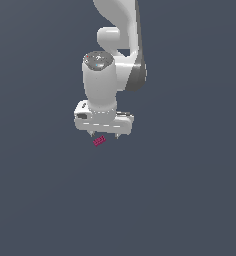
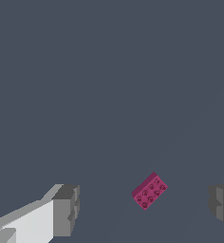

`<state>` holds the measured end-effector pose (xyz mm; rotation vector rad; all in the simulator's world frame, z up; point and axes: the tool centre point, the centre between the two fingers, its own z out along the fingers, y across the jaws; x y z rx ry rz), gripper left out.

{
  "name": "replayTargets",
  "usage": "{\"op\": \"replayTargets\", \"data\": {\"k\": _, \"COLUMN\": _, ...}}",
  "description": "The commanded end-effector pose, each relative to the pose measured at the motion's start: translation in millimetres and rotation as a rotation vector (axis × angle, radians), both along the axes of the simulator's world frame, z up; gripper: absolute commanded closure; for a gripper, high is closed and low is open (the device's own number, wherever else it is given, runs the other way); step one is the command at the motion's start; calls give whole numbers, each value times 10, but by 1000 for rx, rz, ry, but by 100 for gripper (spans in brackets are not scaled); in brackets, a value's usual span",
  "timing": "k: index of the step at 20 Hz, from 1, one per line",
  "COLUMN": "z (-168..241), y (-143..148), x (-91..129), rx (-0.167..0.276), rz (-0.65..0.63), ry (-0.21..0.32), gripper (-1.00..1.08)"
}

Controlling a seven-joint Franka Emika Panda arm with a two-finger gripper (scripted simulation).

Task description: Pick up the object and move it to a goal position.

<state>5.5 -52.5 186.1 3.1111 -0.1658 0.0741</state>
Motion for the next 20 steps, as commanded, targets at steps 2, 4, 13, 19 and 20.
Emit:
{"op": "replayTargets", "data": {"k": 2, "z": 1, "y": -4, "x": 1, "rx": 0, "rz": 0, "ry": 0, "gripper": -92}}
{"op": "replayTargets", "data": {"k": 4, "z": 32, "y": -27, "x": 3, "rx": -1, "rz": 0, "ry": -4, "gripper": -92}}
{"op": "replayTargets", "data": {"k": 13, "z": 183, "y": -149, "x": 18, "rx": -7, "rz": 5, "ry": -22, "gripper": -92}}
{"op": "replayTargets", "data": {"k": 19, "z": 89, "y": -162, "x": -19, "rx": 1, "rz": -41, "ry": -19, "gripper": -92}}
{"op": "replayTargets", "data": {"k": 20, "z": 62, "y": -166, "x": -31, "rx": 3, "rz": -54, "ry": -18, "gripper": -92}}
